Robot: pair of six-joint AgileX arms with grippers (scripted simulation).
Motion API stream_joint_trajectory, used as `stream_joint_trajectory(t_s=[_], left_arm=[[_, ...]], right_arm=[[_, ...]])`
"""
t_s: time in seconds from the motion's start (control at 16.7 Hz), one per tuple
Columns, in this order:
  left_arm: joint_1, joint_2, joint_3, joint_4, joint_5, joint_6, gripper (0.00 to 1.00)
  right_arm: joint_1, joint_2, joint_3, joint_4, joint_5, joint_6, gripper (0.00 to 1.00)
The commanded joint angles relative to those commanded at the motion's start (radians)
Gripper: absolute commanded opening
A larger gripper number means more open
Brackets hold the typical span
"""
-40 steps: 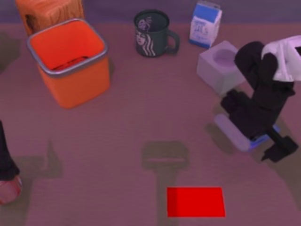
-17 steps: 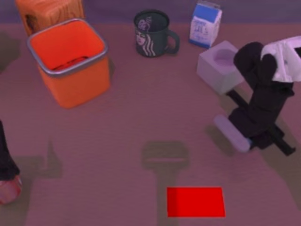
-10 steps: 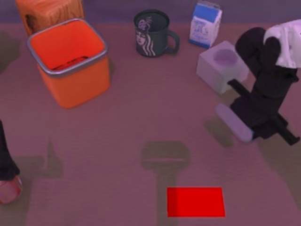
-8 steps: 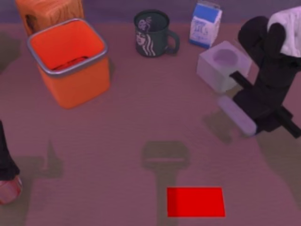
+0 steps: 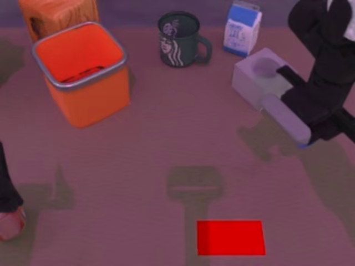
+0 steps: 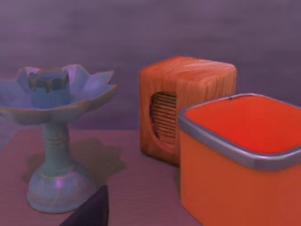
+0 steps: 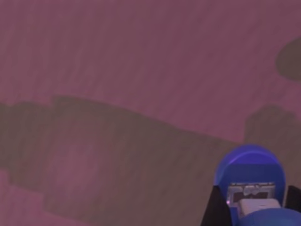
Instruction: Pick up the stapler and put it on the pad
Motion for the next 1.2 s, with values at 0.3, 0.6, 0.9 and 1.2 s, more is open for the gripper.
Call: stream_joint_trajectory(t_s=[0.3, 0.6, 0.9, 1.2], left_arm=[[0.0, 0.0, 0.0, 0.0, 0.0, 0.0, 1.0], [0.0, 0.0, 0.0, 0.0, 0.0, 0.0, 1.0], [0.0, 0.0, 0.0, 0.0, 0.0, 0.0, 1.0], [0.0, 0.0, 0.0, 0.0, 0.0, 0.0, 1.0]], right_arm=[[0.022, -0.023, -0.017, -0.02, -0.021, -0.102, 0.0], [0.083, -0.086, -0.067, -0.07, -0.069, -0.462, 0.0], [0.17, -0.153, -0.137, -0.111, -0.099, -0.998, 0.0], [0.266, -0.214, -0.21, -0.111, -0.092, -1.511, 0.0]])
